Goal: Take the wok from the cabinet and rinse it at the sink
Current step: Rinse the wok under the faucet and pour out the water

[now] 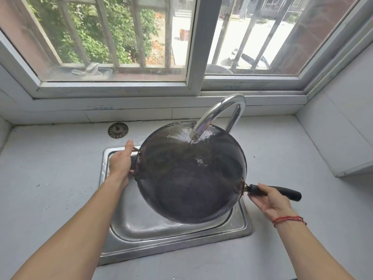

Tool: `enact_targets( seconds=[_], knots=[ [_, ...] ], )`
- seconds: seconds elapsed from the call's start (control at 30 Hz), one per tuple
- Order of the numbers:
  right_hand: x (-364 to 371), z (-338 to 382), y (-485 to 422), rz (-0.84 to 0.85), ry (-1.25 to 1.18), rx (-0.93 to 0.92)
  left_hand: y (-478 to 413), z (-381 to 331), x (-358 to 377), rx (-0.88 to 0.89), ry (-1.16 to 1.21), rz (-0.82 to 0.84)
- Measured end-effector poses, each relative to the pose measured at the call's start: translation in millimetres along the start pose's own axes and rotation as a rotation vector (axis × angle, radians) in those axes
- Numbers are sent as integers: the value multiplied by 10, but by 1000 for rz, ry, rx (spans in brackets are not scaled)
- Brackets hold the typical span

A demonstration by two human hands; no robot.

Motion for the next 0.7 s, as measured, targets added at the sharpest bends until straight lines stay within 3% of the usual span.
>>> enact_targets(
  seconds=[0.7],
  knots=[
    [-163, 89, 57, -26, -28, -28, 109, -78, 158, 0, 56, 16]
  ],
)
Point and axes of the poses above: each hand's wrist, its own y-axis away from the middle knuckle, its own x-axis out of the palm, z = x × y, the point moved 7 cm from there along -y, towards the middle knuckle, and after that the axes turned 4 degrees about -x, right-handed, at the moved point
